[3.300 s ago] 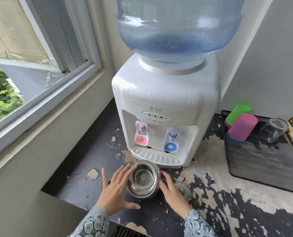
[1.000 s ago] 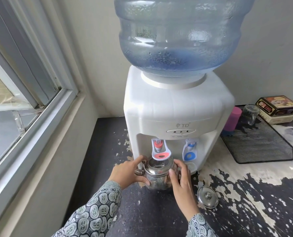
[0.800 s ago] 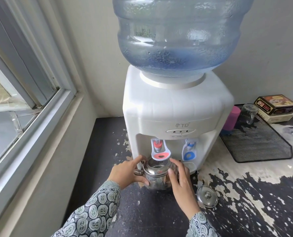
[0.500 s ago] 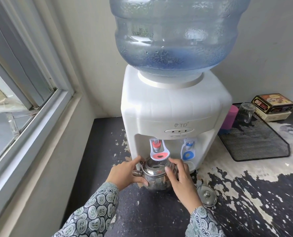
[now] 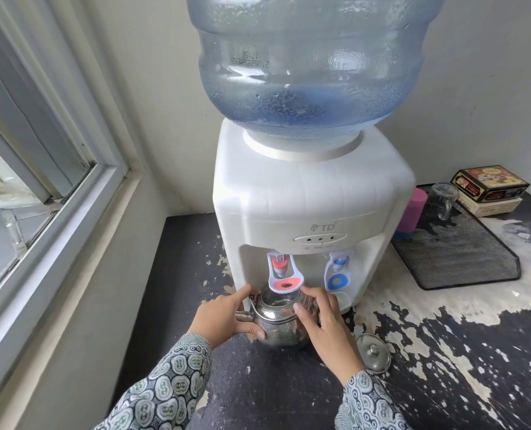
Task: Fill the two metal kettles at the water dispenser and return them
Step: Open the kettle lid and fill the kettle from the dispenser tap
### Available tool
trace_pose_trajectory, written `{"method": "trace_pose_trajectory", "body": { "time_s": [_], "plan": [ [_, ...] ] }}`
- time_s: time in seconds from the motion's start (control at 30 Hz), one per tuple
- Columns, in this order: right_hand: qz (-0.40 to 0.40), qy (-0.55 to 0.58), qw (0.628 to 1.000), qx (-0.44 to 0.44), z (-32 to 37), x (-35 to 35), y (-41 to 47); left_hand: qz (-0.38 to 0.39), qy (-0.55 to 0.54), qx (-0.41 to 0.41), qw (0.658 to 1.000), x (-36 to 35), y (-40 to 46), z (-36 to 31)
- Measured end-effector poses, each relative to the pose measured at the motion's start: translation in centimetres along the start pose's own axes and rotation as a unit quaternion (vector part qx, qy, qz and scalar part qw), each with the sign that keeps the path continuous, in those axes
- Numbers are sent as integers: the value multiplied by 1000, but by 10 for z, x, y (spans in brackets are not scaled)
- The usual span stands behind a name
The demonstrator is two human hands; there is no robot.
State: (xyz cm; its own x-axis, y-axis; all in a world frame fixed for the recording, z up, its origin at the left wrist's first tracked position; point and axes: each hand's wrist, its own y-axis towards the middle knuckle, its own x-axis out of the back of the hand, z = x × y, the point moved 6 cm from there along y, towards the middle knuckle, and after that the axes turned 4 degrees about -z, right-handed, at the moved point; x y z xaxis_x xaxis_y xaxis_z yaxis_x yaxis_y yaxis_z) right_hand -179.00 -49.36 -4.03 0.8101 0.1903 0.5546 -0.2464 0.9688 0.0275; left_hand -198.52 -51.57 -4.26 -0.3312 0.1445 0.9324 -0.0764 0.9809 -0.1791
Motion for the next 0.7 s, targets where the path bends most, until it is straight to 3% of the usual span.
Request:
{"method": "trace_pose_trajectory", "body": {
  "time_s": [0.7],
  "plan": [
    [7, 16, 1000, 1, -5, -4, -2, -7, -8, 3, 1000, 1, -5, 0]
  ]
}}
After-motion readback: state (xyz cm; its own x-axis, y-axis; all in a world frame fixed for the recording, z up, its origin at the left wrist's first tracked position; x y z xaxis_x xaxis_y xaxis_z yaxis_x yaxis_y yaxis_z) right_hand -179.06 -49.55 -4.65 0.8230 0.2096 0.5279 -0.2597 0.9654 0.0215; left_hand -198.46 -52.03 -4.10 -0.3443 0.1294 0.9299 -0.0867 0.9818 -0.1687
